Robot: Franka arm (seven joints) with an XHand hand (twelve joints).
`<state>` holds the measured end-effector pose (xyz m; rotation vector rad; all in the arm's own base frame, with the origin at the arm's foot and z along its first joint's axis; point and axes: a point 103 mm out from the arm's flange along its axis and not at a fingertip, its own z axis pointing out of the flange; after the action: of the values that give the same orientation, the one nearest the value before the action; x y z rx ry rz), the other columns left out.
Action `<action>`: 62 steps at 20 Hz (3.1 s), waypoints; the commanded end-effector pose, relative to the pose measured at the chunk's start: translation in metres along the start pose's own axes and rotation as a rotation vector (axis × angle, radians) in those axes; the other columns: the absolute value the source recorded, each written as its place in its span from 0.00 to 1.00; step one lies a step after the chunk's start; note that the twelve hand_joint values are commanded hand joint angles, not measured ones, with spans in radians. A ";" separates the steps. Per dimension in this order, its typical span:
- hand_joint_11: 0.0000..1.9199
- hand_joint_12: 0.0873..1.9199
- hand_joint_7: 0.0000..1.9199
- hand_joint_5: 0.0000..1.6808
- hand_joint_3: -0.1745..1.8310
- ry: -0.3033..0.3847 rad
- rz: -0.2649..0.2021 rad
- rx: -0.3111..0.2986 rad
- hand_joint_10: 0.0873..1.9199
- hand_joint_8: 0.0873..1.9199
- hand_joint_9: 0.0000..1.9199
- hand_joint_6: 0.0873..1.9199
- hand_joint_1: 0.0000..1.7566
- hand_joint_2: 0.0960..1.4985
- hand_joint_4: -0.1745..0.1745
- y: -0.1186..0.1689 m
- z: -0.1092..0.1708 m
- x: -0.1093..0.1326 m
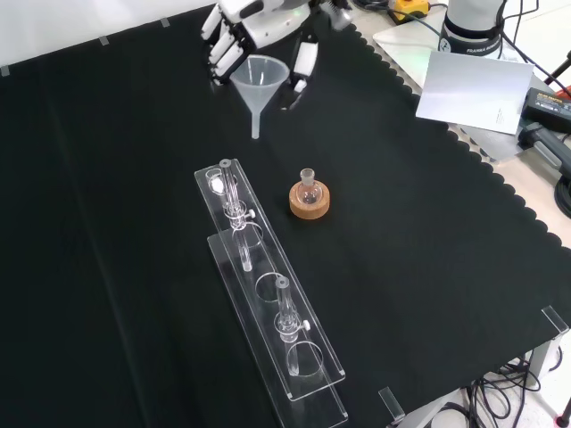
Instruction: Place the funnel on the round-bottom flask.
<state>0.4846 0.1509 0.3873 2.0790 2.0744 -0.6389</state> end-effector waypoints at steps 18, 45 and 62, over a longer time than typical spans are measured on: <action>0.41 0.61 0.47 0.47 0.34 -0.154 0.061 0.125 0.19 0.35 0.65 0.37 0.45 0.48 0.45 -0.091 0.107 0.021; 0.42 0.60 0.46 0.47 0.35 -0.132 0.026 0.128 0.19 0.35 0.63 0.38 0.46 0.47 0.43 -0.057 0.136 0.055; 0.45 0.58 0.47 0.49 0.35 -0.110 0.021 0.134 0.20 0.36 0.64 0.38 0.47 0.46 0.40 -0.042 0.144 0.049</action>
<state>0.4149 0.1444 0.2443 2.0815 2.0003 -0.8939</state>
